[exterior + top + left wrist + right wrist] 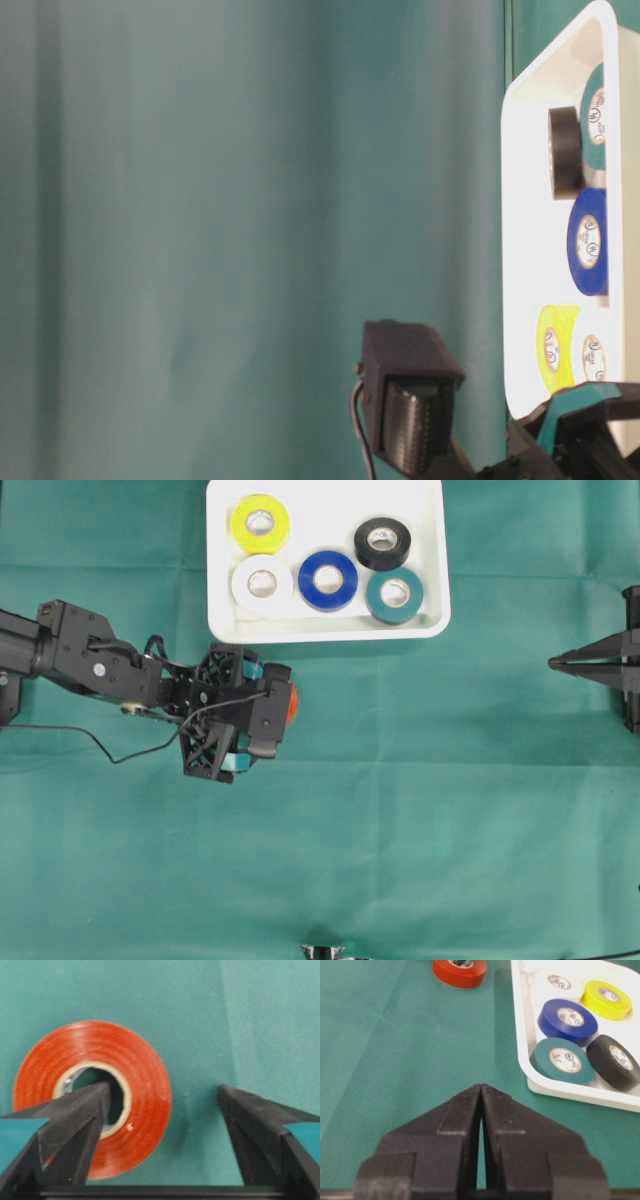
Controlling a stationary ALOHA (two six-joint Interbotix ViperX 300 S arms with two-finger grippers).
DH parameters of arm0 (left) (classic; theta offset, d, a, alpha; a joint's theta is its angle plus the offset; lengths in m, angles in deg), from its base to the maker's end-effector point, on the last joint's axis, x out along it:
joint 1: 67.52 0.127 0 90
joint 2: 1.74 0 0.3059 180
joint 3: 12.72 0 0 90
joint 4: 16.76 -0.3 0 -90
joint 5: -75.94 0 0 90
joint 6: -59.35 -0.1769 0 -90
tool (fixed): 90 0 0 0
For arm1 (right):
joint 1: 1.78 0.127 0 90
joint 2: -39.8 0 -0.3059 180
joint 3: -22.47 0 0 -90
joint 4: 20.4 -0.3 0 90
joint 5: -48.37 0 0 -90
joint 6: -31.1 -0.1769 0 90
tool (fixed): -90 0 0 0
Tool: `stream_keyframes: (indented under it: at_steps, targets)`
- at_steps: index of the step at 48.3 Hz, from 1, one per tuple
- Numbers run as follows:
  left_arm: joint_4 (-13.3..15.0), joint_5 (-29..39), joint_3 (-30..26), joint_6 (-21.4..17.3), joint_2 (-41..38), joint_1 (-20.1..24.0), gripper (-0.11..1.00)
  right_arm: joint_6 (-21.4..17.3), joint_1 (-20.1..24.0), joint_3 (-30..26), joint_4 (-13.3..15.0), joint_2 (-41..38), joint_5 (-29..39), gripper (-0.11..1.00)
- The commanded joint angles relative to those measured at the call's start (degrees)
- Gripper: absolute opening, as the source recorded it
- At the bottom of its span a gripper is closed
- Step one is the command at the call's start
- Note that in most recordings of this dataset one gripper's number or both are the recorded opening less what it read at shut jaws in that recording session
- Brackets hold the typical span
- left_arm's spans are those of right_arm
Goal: Put the tape into the white case with the left arm.
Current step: 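Reach the left gripper to the red tape roll and grasp it, then carry the red tape into the tray's top middle and release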
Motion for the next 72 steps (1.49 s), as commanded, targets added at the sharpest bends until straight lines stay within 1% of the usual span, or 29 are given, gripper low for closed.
stream_keyframes:
  at_steps: [1,7,12,16,18,26,27,40,45,55,59,66,72]
  targets:
    - [-0.1,-0.1,-1.1,0.1,0.0,0.2,0.91,0.0,-0.1,-0.4,0.1,-0.8,-0.6,-0.09]
    - [-0.1,-0.3,-1.4,0.1,-0.8,0.1,0.91,0.0,-0.1,-0.4,0.1,-0.8,-0.6,-0.09]
    - [-0.1,-0.3,-1.4,0.1,-1.1,0.2,0.89,0.0,-0.1,-0.4,0.1,-0.8,-0.6,-0.09]
    - [-0.1,-0.4,-1.5,0.1,-1.0,0.2,0.83,0.0,-0.1,-0.4,0.1,-0.8,-0.6,-0.09]
    - [-0.1,-0.4,-1.4,0.1,-0.9,0.1,0.74,0.0,-0.1,-0.4,0.1,-0.8,-0.6,-0.09]
    - [-0.1,-0.2,-1.5,0.1,-0.3,0.2,0.29,0.0,-0.1,-0.4,0.1,-0.9,-0.5,-0.09]
    - [-0.1,-0.1,-1.5,0.2,-0.3,0.2,0.27,0.0,-0.1,-0.4,0.1,-0.8,-0.6,-0.09]
    - [-0.1,0.7,-1.5,0.2,1.2,0.1,0.27,0.0,-0.1,-0.4,0.1,-0.9,-0.6,-0.09]
    - [-0.1,3.3,-1.8,0.2,4.1,0.0,0.27,0.0,-0.1,-0.4,0.1,-0.9,-0.5,-0.09]
    - [-0.1,10.7,-3.4,0.2,10.8,0.0,0.27,0.0,-0.1,-0.4,0.2,-0.8,-0.6,-0.09]
    - [-0.3,12.3,-3.9,0.0,12.6,0.1,0.27,0.0,-0.1,-0.4,0.1,-0.9,-0.6,-0.09]
    - [-0.4,13.1,-4.0,-0.3,14.4,1.1,0.27,0.0,-0.1,-0.4,0.1,-0.9,-0.6,-0.09]
    - [-0.4,13.1,-4.4,-1.5,14.9,3.9,0.27,0.0,-0.1,-0.4,0.1,-0.8,-0.6,-0.09]
